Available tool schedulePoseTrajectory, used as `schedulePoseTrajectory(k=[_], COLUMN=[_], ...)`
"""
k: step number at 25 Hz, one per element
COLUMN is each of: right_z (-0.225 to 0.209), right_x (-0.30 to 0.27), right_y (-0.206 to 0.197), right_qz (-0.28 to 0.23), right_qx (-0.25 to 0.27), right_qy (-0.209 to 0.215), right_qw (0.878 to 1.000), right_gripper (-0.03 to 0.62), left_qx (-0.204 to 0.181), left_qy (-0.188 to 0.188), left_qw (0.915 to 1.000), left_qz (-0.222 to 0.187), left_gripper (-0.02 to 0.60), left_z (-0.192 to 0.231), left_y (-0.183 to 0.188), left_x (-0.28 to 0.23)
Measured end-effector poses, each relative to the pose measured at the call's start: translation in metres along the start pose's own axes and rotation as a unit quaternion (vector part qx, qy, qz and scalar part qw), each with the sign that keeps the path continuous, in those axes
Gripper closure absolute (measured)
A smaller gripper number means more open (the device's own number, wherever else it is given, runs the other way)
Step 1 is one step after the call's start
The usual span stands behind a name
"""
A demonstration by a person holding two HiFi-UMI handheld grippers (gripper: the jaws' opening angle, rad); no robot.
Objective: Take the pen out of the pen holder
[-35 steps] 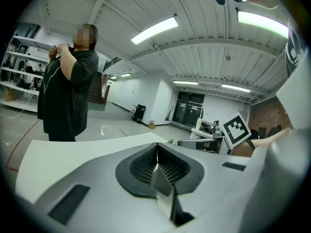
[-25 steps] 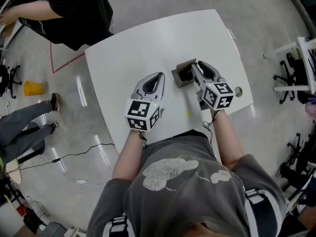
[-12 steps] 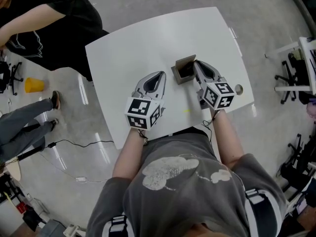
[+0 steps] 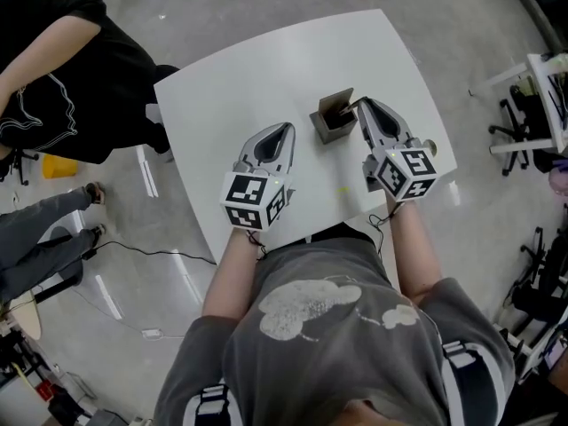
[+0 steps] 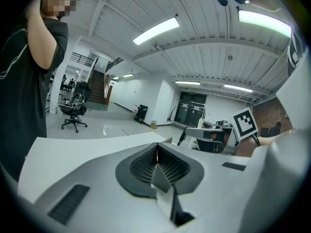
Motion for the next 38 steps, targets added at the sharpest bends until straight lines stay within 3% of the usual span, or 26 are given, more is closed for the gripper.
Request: schedulePoseTrajectory(k=[6,14,38], right_z=[0.013,0.019,0.056], right_x=[0.032,0.066,0.22], right_y=[0.021,0.028,-0.013], right_qz=[-0.041,-0.06,-0.068], right_qx=[0.004,0.004,0.0], right_qy=[-0.011,0.004,0.075], right_qw=[0.999,0.998,0.995], right_gripper=[0.546,0.546,0.546], left_qx=[-0.001,-0.013,-0.017], left_qy=[-0.018,-0.014,0.022], left_qw=[0.9998,0.9998,0.999], left_qz=[-0.003,-0.011,-0.034], left_gripper=[0.572,0.572,0.572], left_z=[-0.004,-0.03,-0.168], left_y=[-0.001,0.002,-0.043], left_x=[0.009,0.025,0.126])
Point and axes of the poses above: the fingertips, and each gripper's own axes: x backward along the fingers, z to its left, y out of its top, the point moved 5 cm from there along x, backward along the fingers, and after that the axes turned 1 degree about z, right-handed, at the moved point
